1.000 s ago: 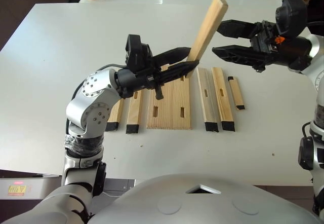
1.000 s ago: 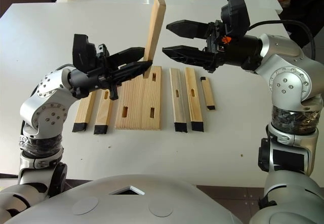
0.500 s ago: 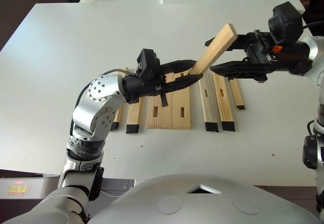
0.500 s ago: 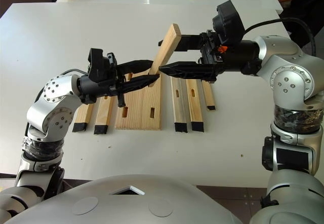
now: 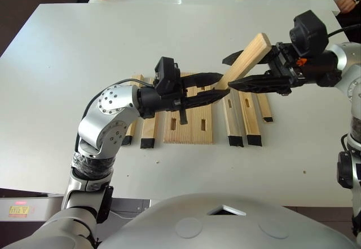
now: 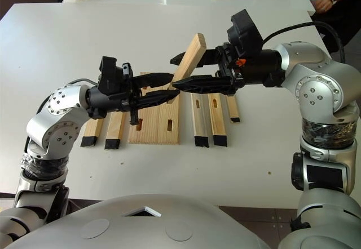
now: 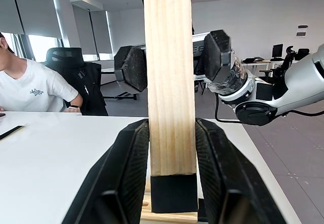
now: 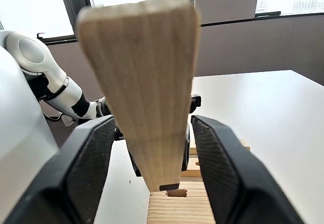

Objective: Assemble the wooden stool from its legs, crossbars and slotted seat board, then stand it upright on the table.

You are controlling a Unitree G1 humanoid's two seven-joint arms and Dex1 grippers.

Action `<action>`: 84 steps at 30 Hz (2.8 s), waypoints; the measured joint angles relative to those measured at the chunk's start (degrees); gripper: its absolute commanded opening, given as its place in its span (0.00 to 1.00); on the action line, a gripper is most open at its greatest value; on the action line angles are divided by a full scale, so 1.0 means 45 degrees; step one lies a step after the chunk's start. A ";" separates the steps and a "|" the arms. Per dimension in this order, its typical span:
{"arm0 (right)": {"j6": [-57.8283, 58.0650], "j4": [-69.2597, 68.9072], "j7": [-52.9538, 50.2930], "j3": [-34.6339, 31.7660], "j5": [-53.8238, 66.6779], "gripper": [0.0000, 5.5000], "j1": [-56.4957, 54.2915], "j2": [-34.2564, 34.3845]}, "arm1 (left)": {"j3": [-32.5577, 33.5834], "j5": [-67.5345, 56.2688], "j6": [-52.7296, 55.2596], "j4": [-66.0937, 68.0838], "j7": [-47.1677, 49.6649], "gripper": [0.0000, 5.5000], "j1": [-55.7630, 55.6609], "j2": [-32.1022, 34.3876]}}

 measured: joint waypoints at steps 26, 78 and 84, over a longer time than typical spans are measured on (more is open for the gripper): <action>-0.0484 -0.0285 0.0672 0.0464 -0.0919 0.24 0.0008 -0.0515 | -0.0133 -0.0140 0.0143 0.0042 -0.0448 0.35 0.0156 0.0630; -1.0541 0.6644 0.2267 0.1324 -0.7962 0.24 0.2462 -0.0970 | -0.0035 0.2460 -0.1967 0.0231 0.0929 0.56 0.2196 0.0866; -1.1431 0.7031 0.2234 0.1325 -0.8238 0.24 0.2580 -0.0894 | 0.0019 0.2378 -0.1897 0.0150 0.0923 0.56 0.2244 0.0966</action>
